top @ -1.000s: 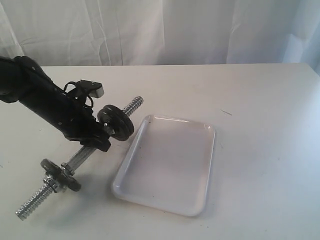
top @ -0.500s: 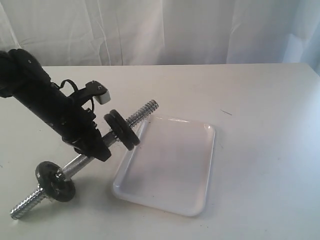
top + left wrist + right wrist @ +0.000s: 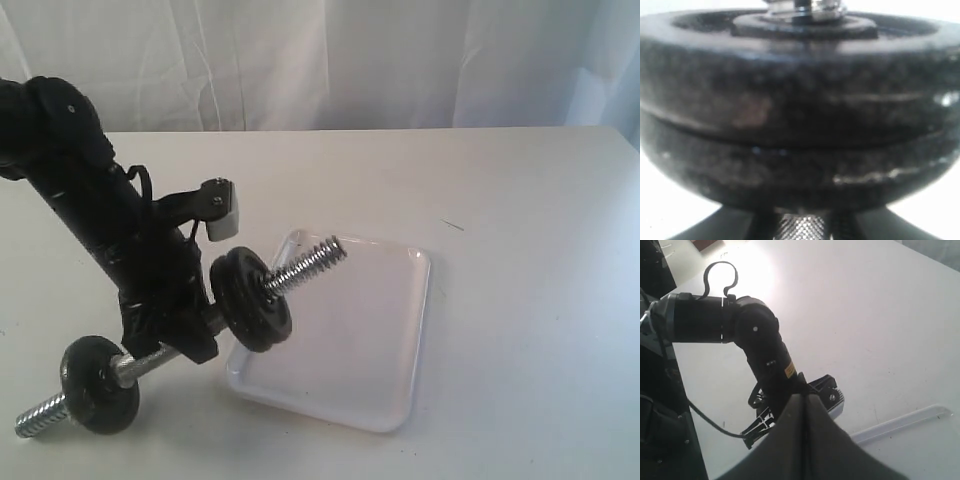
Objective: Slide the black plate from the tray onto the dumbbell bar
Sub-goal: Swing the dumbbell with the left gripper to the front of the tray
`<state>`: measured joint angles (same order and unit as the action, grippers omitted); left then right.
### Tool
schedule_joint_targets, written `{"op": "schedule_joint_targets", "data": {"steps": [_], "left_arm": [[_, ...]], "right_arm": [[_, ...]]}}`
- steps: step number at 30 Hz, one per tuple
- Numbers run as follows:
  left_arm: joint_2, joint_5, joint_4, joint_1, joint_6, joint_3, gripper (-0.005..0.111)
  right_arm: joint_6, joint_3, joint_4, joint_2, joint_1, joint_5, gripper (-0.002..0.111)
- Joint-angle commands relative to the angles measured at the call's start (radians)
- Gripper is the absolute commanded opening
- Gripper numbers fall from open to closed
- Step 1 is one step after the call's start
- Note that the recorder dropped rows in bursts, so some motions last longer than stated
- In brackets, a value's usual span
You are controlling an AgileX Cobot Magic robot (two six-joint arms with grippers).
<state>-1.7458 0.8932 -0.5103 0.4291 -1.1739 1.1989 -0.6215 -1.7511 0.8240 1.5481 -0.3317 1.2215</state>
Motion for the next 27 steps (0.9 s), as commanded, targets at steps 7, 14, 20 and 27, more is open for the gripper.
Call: {"op": "schedule_joint_targets", "data": {"steps": [7,14,20,27], "left_arm": [[0.069,0.113,-0.341,0.133,-0.038,0.037,0.0],[0.069,0.152,-0.332,0.228,-0.059,0.037,0.0],[0.053,0.174,-0.231,0.321,-0.059,0.037,0.0],[-0.037,0.195,-0.193,0.362,-0.059,0.035,0.0]], "right_arm": [[-0.002,-0.007,0.001,-0.01,0.003,0.0,0.0],[-0.002,-0.007,0.001,-0.01,0.003,0.0,0.0],[-0.002,-0.007,0.001,-0.01,0.003,0.0,0.0],[-0.002,-0.007,0.001,-0.01,0.003,0.0,0.0]]}}
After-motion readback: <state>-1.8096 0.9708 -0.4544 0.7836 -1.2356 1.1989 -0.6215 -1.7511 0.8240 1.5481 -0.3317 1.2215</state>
